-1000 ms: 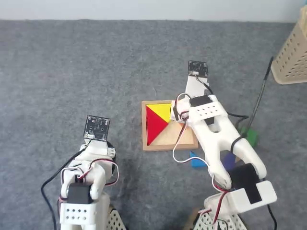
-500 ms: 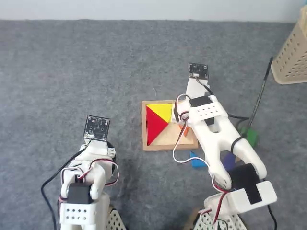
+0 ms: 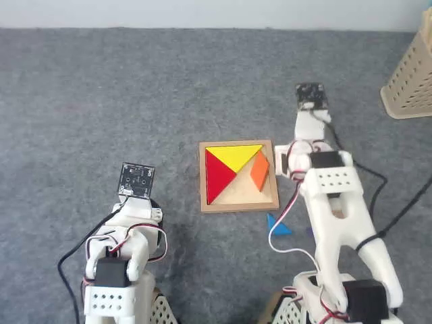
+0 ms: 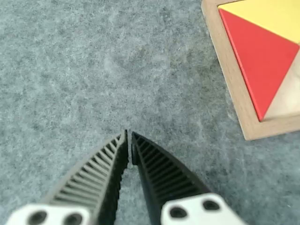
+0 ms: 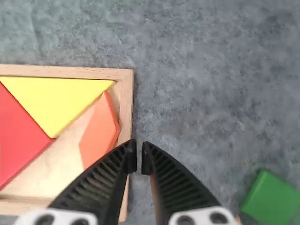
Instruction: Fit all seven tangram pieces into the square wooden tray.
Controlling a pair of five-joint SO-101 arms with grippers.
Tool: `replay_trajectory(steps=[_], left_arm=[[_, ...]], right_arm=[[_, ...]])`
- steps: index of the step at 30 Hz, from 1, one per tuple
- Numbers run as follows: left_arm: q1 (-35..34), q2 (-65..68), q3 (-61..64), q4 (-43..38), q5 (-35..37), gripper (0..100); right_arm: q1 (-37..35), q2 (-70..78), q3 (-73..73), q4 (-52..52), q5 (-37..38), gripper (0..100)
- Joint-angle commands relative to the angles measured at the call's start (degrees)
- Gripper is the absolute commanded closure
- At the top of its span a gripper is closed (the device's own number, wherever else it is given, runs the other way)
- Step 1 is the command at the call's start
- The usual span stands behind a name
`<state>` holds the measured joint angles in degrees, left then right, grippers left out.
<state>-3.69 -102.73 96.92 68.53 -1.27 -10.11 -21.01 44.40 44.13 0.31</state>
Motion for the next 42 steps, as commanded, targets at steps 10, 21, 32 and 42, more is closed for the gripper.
replay_trajectory(steps=[10, 21, 32, 42], left_arm=[[-0.26, -0.18, -0.31, 0.26, 0.53, 99], [-0.26, -0.18, -0.31, 0.26, 0.53, 99], [-0.26, -0.18, -0.31, 0.26, 0.53, 99], [-0.26, -0.18, -0.31, 0.26, 0.53, 99]], right_arm=[[-6.9, 1.63, 2.99, -8.48, 4.92, 99.1], [-11.21, 1.71, 5.8, -8.75, 5.01, 99.1], [-8.22, 5.49, 5.45, -11.65, 5.1, 99.1], [-8.04, 20.0, -1.93, -12.62, 5.19, 99.1]])
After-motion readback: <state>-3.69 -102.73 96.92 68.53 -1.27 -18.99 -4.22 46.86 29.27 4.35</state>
